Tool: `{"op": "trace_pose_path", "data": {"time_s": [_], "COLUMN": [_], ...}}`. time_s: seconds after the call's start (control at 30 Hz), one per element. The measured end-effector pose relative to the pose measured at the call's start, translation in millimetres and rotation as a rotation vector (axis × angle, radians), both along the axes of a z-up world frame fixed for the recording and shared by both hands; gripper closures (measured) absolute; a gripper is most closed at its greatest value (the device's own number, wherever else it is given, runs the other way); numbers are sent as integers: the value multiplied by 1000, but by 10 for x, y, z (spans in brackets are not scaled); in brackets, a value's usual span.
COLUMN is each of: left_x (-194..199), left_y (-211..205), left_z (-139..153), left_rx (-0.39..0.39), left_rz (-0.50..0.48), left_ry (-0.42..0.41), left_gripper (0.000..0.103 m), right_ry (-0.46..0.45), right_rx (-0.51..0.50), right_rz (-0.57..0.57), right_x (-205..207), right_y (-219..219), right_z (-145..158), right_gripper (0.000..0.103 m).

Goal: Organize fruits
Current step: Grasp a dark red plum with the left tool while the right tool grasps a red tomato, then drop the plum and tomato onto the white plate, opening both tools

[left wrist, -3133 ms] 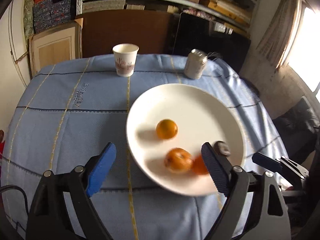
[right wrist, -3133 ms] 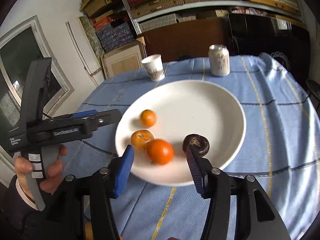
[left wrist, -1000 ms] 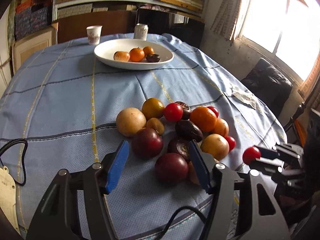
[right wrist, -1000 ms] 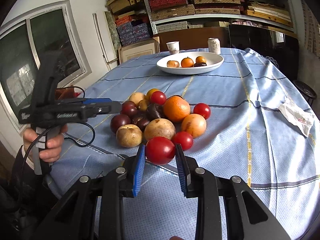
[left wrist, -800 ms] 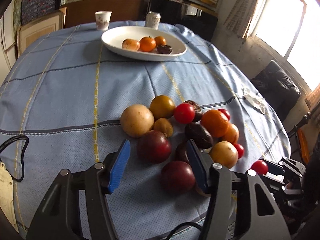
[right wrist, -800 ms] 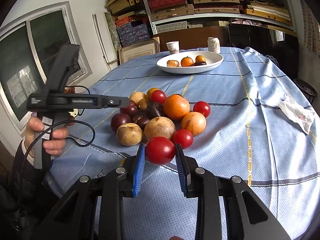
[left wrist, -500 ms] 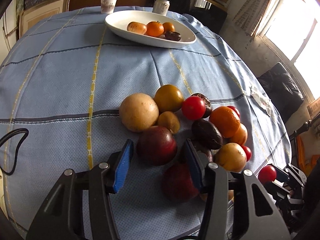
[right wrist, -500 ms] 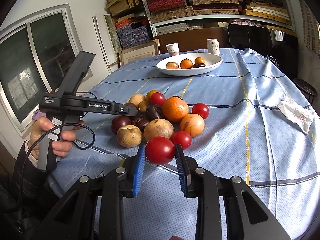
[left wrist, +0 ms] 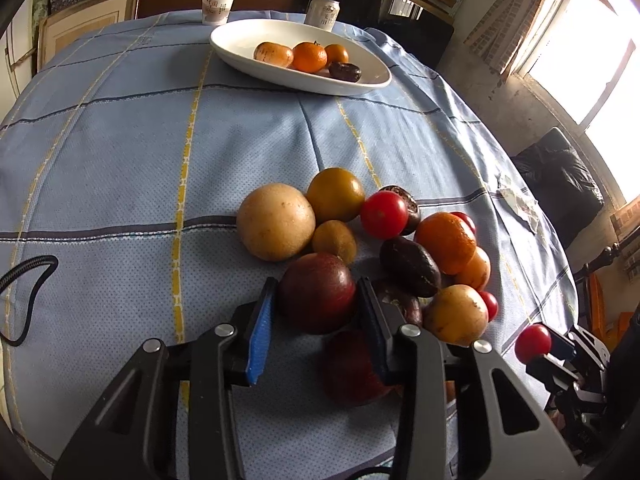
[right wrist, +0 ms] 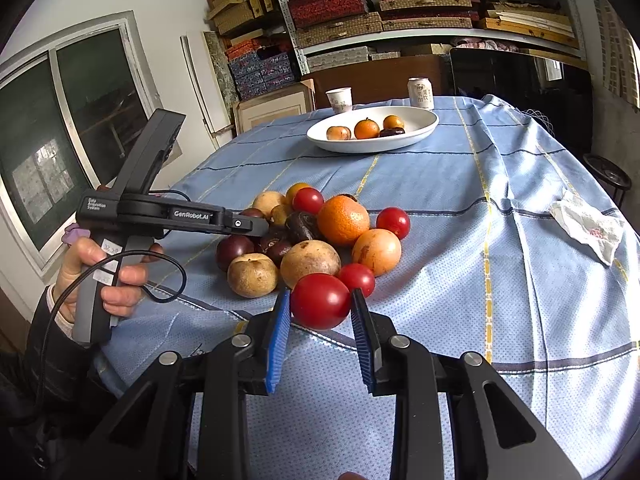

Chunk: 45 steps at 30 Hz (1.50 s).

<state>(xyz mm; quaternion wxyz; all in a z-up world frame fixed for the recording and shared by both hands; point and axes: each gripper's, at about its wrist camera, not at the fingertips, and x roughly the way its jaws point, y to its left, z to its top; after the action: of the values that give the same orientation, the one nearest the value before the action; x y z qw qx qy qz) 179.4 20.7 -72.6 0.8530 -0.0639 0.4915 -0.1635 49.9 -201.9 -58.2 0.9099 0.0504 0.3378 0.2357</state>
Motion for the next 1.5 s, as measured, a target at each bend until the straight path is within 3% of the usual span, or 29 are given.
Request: {"op": "trace_pose_path", "data": {"time_s": [0.27,0.43,0.57,0.7,0.87,1.0,1.13,1.3,1.33,1.37,1.4,1.43,1.5], "left_x": [-111,32,409,1024,1919,2441,2729,2847,2840,2825,2785,2718,2513], "left_y": [95,123,126,99,36,48,41,77,77,84,104,136,189], "left_z": [291,650,950,1053,955,772,567,428,406,399,423,478,659], "left_rx": [-13,47,65,77,112,106,147,129,120,114,106,94,65], "left_rz": [-13,-34,-60,-55,-7,17,29,39,37,39,48,67,78], "left_ry": [-62,-149,-208,-202,-172,-108,-68,-32,-16,-2,4,-10,-63], "left_gripper": [64,64,64,64,64,64,64,64,63,55,47,33,25], "right_ry": [-58,-143,-126,-51,66,126,132,152,155,154,147,131,103], "right_rx": [-33,-61,-27,-9,8,-3,-21,-18,-10,5,22,40,54], "right_rz": [34,52,73,30,4,7,12,19,16,11,1,-13,-13], "right_x": [171,479,1057,1841,2632,3030,3202,3289,3288,3278,3249,3175,3000], "right_y": [56,102,138,221,358,479,560,601,588,569,542,496,443], "right_z": [280,639,838,835,591,359,258,163,156,161,185,247,388], "right_gripper": [72,72,72,72,72,72,72,72,66,44,36,33,31]}}
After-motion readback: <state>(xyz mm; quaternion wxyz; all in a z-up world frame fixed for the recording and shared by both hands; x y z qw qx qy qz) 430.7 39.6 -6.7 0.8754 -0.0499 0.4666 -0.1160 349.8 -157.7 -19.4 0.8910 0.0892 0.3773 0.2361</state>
